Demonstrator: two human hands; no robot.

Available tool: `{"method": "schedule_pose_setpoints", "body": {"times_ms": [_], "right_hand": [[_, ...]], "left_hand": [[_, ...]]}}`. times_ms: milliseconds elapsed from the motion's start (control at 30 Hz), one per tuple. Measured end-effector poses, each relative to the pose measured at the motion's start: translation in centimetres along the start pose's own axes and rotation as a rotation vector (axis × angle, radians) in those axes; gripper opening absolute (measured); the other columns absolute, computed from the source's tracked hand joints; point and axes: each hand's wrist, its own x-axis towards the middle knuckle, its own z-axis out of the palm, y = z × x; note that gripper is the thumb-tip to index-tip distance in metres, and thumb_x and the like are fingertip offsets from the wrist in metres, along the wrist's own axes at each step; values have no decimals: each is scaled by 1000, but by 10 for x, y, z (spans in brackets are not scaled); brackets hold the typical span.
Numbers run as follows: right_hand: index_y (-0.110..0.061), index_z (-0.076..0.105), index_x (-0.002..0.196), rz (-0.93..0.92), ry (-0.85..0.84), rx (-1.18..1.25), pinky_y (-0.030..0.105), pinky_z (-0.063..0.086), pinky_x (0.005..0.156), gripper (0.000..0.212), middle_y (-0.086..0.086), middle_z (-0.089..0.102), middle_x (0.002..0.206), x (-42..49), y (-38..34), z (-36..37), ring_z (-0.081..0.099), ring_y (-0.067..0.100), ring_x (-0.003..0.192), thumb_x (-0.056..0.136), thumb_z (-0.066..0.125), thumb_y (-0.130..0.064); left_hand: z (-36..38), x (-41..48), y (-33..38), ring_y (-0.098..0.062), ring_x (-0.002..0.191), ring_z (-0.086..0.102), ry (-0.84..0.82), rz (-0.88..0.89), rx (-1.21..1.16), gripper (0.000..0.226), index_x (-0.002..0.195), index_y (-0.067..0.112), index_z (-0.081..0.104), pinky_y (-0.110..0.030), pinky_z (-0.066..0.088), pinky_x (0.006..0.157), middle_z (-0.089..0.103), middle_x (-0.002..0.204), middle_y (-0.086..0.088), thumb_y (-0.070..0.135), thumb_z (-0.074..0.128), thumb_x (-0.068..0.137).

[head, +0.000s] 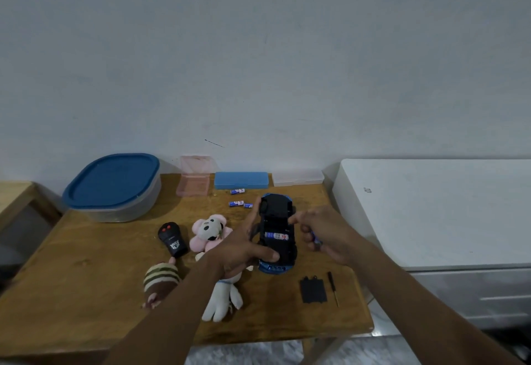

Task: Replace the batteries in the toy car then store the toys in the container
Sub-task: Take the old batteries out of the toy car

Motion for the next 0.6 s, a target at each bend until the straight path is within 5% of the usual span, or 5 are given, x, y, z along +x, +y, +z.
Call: {"method": "schedule_pose_setpoints", "body": {"times_ms": [167, 367, 500, 600], "right_hand": [[-14, 67, 102, -28, 87, -340, 25, 38, 47, 17, 1, 50, 58, 2, 1, 12, 42, 11, 46, 96, 54, -24], [-10, 69, 99, -98, 221, -266, 15, 39, 40, 17, 5, 61, 78, 4, -3, 27, 49, 9, 53, 97, 55, -19], [-9, 70, 88, -139, 314, -176, 11, 37, 38, 11, 0, 59, 69, 5, 1, 32, 50, 6, 52, 92, 62, -16], [-7, 69, 89, -132, 342, -112, 10, 39, 37, 10, -1, 60, 69, 5, 5, 35, 53, 5, 53, 90, 65, -16]], "left_hand": [[3, 5, -6, -30, 119, 61, 182, 141, 55, 125, 145, 61, 6, -61, 47, 98, 51, 141, -1, -12, 75, 71], [8, 4, -4, -7, 110, 65, 338, 236, 146, 128, 148, 55, -2, -42, 55, 93, 55, 130, 15, -11, 77, 72], [11, 1, 1, 0, 108, 64, 339, 271, 181, 125, 148, 52, -1, -29, 57, 84, 54, 129, 18, -12, 75, 73], [12, 1, 0, -3, 110, 64, 345, 286, 196, 125, 147, 54, 0, -32, 57, 87, 57, 127, 21, -11, 76, 72]]}}
